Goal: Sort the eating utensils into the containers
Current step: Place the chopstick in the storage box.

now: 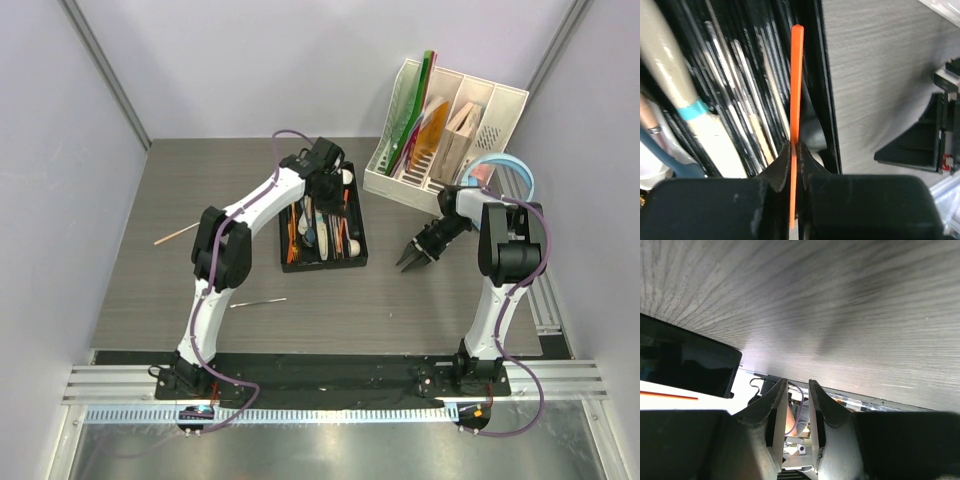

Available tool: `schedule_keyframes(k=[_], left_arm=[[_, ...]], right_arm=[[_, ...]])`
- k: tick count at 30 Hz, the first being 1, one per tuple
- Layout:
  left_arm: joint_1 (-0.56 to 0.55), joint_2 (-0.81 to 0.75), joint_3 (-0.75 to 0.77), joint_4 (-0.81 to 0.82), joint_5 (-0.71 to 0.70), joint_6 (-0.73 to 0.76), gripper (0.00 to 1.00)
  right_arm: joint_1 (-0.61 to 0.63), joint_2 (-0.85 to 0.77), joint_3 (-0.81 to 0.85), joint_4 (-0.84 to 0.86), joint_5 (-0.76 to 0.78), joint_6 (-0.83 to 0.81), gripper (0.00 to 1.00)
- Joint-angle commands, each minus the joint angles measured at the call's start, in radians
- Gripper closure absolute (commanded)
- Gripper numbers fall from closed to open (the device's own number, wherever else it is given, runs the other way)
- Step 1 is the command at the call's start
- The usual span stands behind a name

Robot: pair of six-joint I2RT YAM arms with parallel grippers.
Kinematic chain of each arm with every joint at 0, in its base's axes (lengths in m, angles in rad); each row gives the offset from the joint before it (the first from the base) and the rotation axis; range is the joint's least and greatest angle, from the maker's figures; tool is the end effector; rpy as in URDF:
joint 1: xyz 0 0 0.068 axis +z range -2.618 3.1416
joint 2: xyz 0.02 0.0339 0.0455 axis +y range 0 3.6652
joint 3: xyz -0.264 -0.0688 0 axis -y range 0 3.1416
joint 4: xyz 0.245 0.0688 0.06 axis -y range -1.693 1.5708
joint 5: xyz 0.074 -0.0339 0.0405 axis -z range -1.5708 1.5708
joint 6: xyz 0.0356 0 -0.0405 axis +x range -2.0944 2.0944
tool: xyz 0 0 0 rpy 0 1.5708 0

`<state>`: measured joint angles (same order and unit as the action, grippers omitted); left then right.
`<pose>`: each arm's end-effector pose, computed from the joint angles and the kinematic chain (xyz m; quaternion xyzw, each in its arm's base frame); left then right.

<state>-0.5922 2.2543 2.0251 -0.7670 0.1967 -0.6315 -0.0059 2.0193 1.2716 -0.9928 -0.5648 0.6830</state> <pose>0.4094 -0.2838 0.2295 0.0091 0.9547 -0.2391 0.1767 0.3374 0.0171 0.1262 -0.3454 -0.8927 -0.2349 0.1690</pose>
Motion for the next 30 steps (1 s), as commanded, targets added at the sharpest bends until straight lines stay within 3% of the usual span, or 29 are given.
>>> schedule_keyframes(k=[1, 10, 16, 21, 25, 30], left_arm=[[0.014, -0.035, -0.020, 0.067, -0.085, -0.025, 1.00], [0.028, -0.012, -0.078, 0.123, -0.169, -0.042, 1.00], [0.040, 0.117, 0.078, 0.065, -0.080, -0.048, 1.00], [0.040, 0.140, 0.055, 0.064, -0.060, -0.069, 1.00], [0.040, 0.145, 0.053, 0.040, -0.054, -0.059, 0.86], [0.040, 0.044, -0.023, 0.063, -0.045, -0.022, 0.76]], right_arm=[[0.006, 0.041, 0.000, -0.059, -0.003, -0.022, 0.71], [0.006, 0.048, -0.008, -0.067, 0.009, -0.033, 0.71], [0.006, 0.058, 0.008, -0.069, 0.006, -0.030, 0.71], [0.006, 0.052, 0.002, -0.067, 0.008, -0.031, 0.71], [0.006, 0.052, -0.005, -0.067, 0.008, -0.031, 0.71], [0.006, 0.062, -0.003, -0.061, 0.008, -0.028, 0.71]])
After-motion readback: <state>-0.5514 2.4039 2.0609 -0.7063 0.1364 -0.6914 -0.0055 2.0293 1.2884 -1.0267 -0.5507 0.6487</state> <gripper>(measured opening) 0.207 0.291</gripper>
